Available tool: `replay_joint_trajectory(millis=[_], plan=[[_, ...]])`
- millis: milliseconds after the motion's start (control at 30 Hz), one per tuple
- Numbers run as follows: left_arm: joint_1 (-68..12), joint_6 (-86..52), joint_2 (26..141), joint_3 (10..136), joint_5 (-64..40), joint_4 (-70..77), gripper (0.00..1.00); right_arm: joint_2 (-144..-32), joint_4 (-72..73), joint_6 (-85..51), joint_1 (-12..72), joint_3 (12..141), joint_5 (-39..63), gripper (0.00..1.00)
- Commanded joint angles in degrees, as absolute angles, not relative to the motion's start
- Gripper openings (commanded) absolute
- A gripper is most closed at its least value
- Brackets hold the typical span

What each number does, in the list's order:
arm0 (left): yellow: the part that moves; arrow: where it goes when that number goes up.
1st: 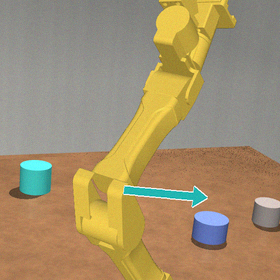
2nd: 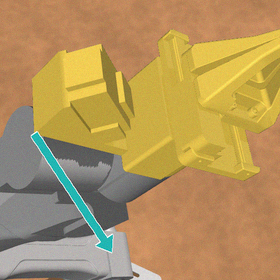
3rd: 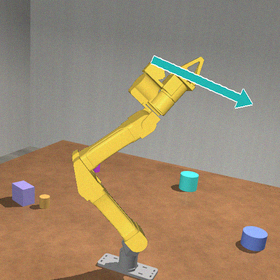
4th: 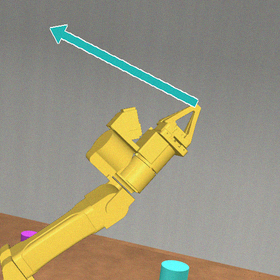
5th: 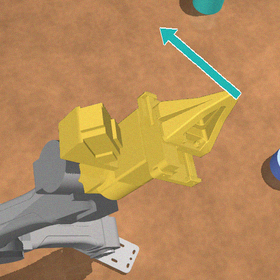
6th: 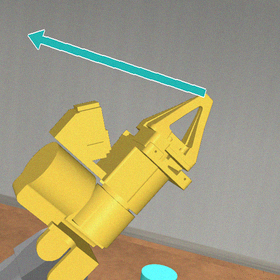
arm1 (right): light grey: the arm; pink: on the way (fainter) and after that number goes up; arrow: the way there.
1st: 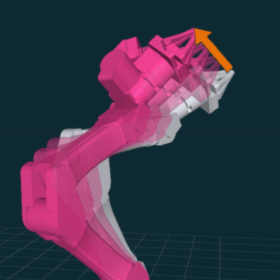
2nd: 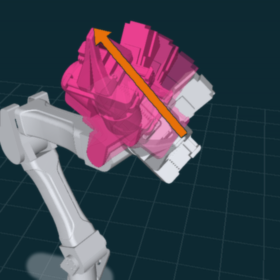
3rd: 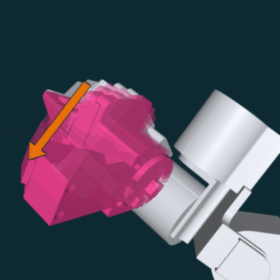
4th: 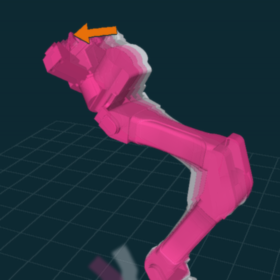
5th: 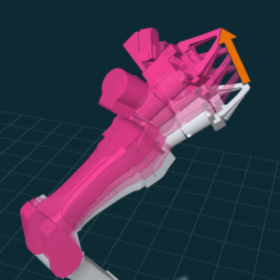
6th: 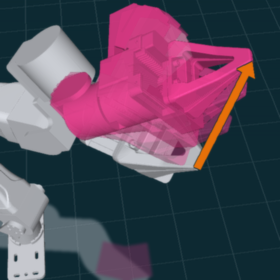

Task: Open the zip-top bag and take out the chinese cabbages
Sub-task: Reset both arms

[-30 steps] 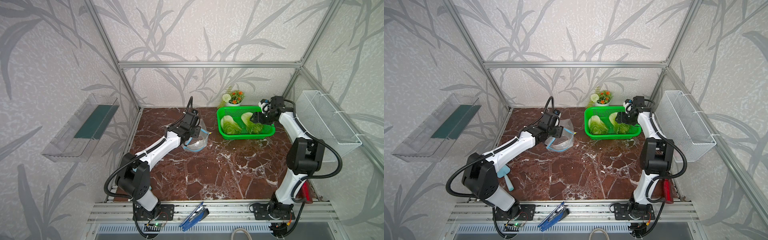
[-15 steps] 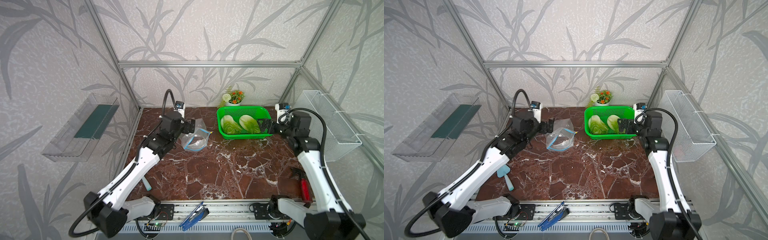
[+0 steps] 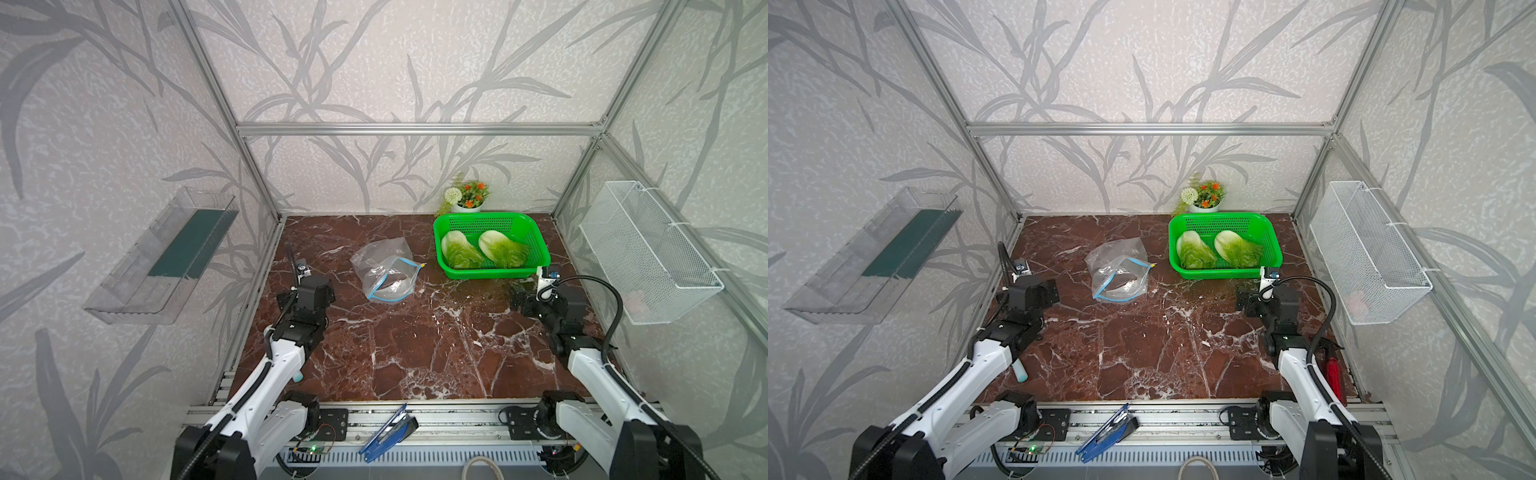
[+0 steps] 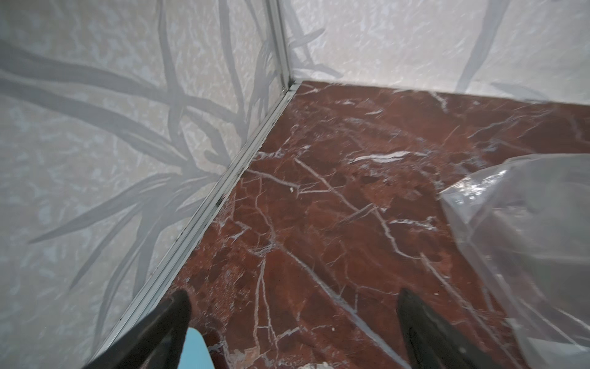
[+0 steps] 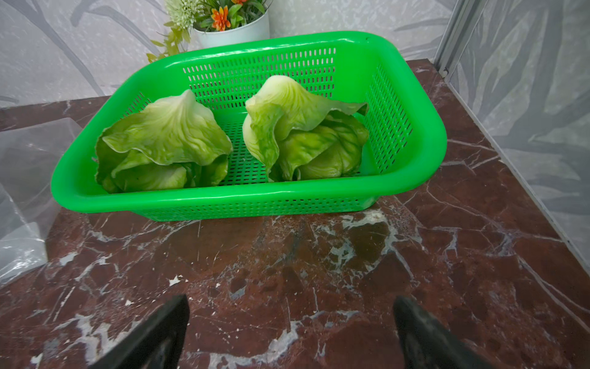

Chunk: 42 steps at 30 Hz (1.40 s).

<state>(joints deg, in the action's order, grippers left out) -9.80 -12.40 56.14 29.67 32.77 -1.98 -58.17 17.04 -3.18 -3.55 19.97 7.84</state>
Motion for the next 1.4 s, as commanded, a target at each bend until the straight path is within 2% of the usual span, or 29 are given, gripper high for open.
replay_joint_trajectory(millis=[0,200,467,633,767,900,967,1067,1100,1367], plan=[[-7.36,-11.83,58.77,27.28,32.78,9.13,0.99,-63.25,30.89,-0.93,-2.82,19.27,4.67,0.99],[-1.07,-10.12,62.09,20.90,24.83,20.16,0.99,-73.49,44.92,0.84,-0.59,17.39,2.20,0.99],[4.51,-11.52,71.75,19.52,15.41,34.48,0.99,-80.59,47.99,0.46,0.68,20.43,4.05,0.99],[5.37,-9.93,80.17,20.86,10.37,43.80,0.99,-91.47,60.46,7.06,7.68,19.83,-1.11,0.99],[5.56,-7.24,81.32,20.35,3.14,45.49,0.99,-91.62,61.72,6.12,7.76,19.22,-4.05,0.99],[5.54,-5.15,89.59,18.92,-1.75,59.43,0.99,-90.96,60.33,6.76,7.82,19.34,-2.51,0.99],[5.59,-4.46,85.98,22.66,-2.69,45.90,0.99,-91.11,60.53,6.75,7.87,19.42,-2.48,0.99],[4.35,-2.88,88.03,22.85,-1.70,48.78,0.99,-91.00,58.78,5.49,7.82,20.09,-5.55,0.99],[4.27,-2.98,86.92,23.92,-1.67,44.90,0.99,-90.96,57.75,4.82,7.82,20.70,-7.08,0.99],[4.26,-2.81,87.26,23.66,-1.58,45.46,0.99,-91.12,57.83,4.67,7.73,20.74,-7.12,0.99]])
